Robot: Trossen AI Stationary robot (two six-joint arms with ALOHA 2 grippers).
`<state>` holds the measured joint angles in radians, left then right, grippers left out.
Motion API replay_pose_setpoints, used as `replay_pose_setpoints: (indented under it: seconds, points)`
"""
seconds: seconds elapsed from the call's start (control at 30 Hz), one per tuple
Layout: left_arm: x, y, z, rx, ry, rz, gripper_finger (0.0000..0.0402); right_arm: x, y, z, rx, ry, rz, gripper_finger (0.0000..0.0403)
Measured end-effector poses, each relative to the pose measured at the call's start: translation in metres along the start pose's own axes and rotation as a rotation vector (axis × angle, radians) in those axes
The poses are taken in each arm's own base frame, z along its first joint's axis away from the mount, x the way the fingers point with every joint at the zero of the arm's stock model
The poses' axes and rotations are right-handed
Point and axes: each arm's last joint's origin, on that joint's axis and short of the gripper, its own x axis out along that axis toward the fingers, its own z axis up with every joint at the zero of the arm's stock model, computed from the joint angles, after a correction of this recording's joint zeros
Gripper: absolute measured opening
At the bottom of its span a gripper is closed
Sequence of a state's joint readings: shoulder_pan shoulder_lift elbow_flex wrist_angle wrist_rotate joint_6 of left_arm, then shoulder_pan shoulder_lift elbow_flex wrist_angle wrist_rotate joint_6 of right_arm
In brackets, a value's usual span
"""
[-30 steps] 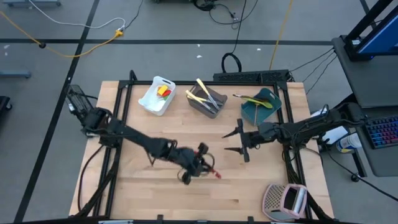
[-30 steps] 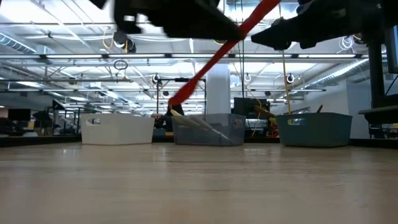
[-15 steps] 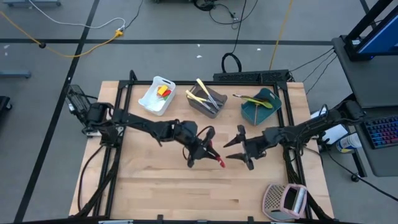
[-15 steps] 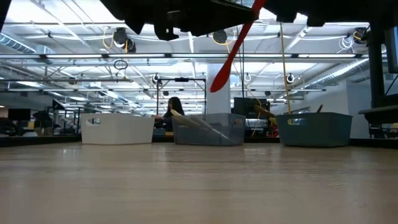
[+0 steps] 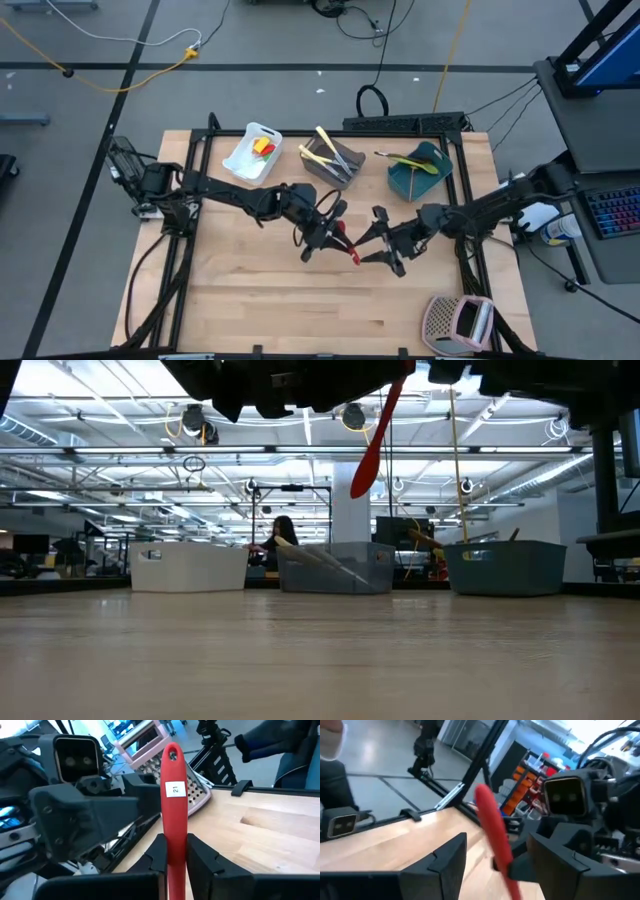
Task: Pick & Place Kitchen Items
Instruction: Put the red serving spoon into the blue bin
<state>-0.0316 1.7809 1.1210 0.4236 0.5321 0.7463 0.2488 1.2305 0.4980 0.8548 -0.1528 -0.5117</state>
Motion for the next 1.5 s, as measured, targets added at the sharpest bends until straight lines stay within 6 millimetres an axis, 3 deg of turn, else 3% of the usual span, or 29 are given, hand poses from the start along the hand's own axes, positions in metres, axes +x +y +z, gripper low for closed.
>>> replay_pose_setpoints:
  seconds: [0.27,0.4,0.8,1.0,1.17,1.37,1.5]
  points:
    - [0.0,0.0,0.0,-0.041,0.001,-0.001,0.0037,0.025,-0.008,-0.006,0.03,-0.05,0.064,0.02]
    - [0.0,-0.001,0.0,-0.021,0.004,-0.004,0.0038,0.028,-0.006,-0.01,-0.014,-0.038,0.066,0.0187]
    - [0.0,-0.001,0.0,-0.027,-0.005,-0.019,0.0039,0.028,-0.006,-0.009,-0.021,-0.041,0.062,0.0041]
    - [0.0,-0.001,0.0,-0.045,-0.006,-0.019,0.0039,0.028,-0.006,-0.009,-0.006,-0.04,0.062,0.0039]
    - [0.001,-0.002,0.0,-0.177,0.001,-0.019,0.0049,0.027,-0.006,-0.011,0.049,0.0,0.043,0.0039]
    - [0.004,-0.005,0.002,-0.357,0.06,0.049,0.0101,0.022,-0.007,-0.01,0.103,0.074,0.037,0.0039]
    - [0.006,-0.008,0.0,-0.386,0.163,0.151,0.014,0.016,-0.007,-0.008,0.149,0.127,0.044,0.0043]
